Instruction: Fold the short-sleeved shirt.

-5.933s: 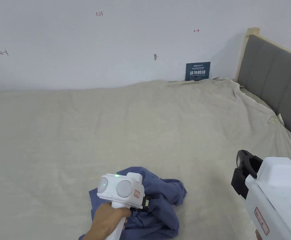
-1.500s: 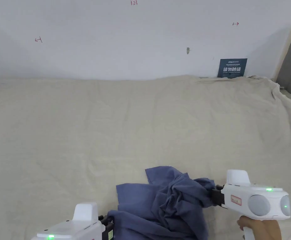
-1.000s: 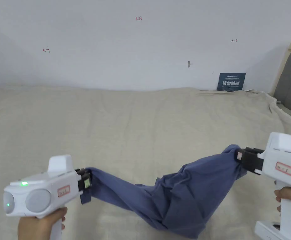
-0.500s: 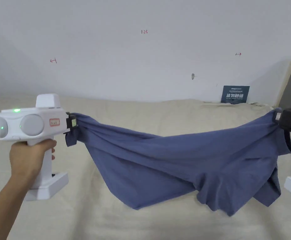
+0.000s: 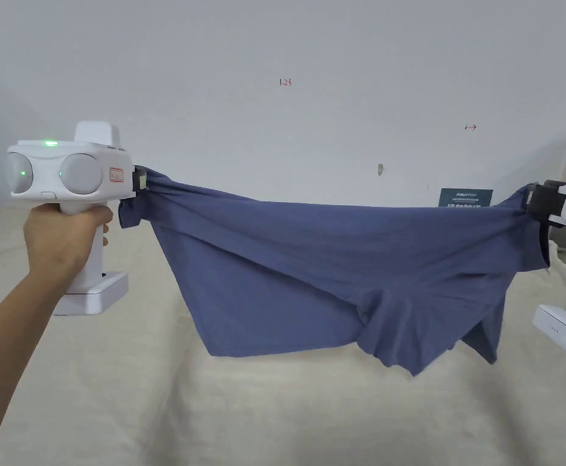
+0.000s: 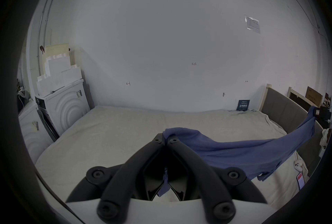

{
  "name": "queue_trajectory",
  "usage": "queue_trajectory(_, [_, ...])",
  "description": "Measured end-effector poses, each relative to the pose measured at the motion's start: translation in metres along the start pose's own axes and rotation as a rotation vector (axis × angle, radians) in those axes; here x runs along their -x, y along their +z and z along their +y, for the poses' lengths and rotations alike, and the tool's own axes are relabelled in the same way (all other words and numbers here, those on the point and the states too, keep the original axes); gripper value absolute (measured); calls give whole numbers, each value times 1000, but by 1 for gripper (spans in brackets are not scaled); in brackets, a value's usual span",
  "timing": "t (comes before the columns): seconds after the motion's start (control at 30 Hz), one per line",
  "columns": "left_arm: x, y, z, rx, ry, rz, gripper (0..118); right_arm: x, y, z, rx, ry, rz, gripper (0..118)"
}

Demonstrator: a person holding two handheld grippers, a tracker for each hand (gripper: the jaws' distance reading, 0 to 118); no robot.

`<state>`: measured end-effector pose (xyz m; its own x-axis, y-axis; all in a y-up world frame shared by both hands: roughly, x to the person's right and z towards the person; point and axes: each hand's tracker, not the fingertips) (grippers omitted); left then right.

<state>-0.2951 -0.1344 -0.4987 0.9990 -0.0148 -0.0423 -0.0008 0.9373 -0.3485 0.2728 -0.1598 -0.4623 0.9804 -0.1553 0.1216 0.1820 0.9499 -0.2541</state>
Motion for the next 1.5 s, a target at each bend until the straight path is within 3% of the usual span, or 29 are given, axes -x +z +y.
queue_trajectory(0.27, [3,-32,-39,59,-49,27,0,4,-35,-48,52,-12,2,7])
queue_trajectory(0.53, [6,-37,-143,177,-30,15,0,-15,-34,-152,195,-31,-15,7])
queue_trajectory(0.8, [19,3,-255,323,-8,0,0,-36,28,-252,310,-69,-9,7])
queue_trajectory(1.03, [38,52,-329,417,46,7,0,-33,100,-308,386,-94,-8,7])
queue_trajectory(1.5, [65,142,-386,501,39,10,0,-42,193,-354,484,-106,-48,7])
